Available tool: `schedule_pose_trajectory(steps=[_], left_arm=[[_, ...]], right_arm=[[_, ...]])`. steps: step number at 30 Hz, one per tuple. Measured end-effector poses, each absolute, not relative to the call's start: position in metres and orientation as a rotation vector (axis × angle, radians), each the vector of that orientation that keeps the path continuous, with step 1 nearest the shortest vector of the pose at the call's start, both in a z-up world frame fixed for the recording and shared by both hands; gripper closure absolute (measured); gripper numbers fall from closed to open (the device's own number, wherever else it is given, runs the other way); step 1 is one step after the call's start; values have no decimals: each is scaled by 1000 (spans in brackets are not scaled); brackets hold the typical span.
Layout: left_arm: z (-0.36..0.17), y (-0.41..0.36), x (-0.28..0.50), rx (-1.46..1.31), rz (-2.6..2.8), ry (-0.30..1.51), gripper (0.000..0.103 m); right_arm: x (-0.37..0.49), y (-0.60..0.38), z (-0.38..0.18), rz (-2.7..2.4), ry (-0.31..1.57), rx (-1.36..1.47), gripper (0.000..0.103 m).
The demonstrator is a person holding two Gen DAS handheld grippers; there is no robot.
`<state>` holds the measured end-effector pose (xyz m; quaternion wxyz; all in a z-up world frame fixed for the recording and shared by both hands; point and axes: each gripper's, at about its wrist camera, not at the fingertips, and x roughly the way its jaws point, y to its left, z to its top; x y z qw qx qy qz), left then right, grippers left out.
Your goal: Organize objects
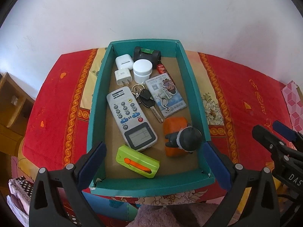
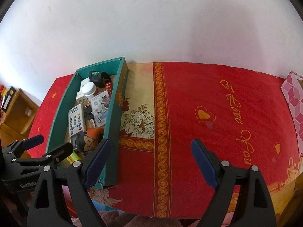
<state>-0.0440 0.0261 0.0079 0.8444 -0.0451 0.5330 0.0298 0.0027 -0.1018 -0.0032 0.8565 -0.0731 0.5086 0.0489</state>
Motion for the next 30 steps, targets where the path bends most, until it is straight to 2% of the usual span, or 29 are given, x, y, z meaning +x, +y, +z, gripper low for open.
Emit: schedule_pose_trajectory(steps=[30], left_arm=[[5,28,-48,-111,91,1150,0]], right_arm=[[-3,-104,-5,95,1072,-146,15]])
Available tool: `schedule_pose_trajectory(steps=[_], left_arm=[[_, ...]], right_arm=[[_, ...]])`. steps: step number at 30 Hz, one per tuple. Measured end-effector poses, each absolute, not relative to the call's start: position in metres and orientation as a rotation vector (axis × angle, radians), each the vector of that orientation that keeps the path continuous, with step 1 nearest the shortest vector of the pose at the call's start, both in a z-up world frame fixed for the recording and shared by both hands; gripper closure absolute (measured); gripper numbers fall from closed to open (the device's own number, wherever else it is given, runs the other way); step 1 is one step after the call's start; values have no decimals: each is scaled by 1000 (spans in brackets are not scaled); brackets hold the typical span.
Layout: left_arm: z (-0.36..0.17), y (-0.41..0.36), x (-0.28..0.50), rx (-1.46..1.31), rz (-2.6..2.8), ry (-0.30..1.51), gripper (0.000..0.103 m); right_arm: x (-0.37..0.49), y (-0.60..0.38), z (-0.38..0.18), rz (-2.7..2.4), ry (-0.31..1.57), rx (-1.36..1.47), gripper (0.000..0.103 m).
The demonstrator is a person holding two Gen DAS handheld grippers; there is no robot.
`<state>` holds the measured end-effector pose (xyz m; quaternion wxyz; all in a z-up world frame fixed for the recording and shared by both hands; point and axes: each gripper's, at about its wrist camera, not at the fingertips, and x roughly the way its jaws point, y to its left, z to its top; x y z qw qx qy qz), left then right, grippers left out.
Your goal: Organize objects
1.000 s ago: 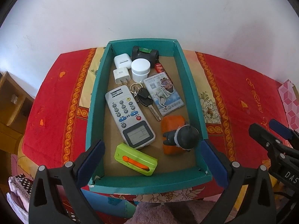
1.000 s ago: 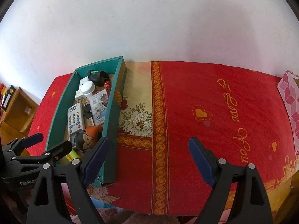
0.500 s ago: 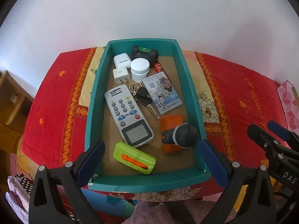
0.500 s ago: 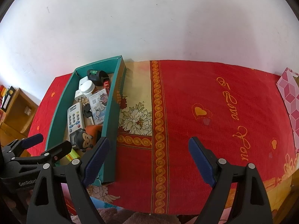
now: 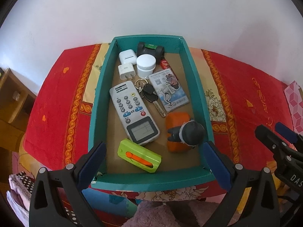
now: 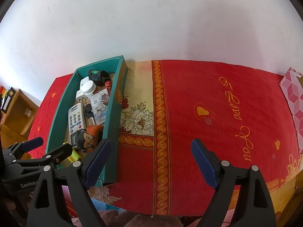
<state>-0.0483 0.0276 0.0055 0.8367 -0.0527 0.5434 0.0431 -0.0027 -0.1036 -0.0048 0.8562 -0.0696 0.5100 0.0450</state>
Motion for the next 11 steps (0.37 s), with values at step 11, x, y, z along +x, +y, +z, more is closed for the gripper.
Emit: schedule_pose_trajectory(steps=[11], left_arm=[[5,26,-46,-107,81,1156,0]], right_arm=[[-3,-104,-5,91,1073,-144,15]])
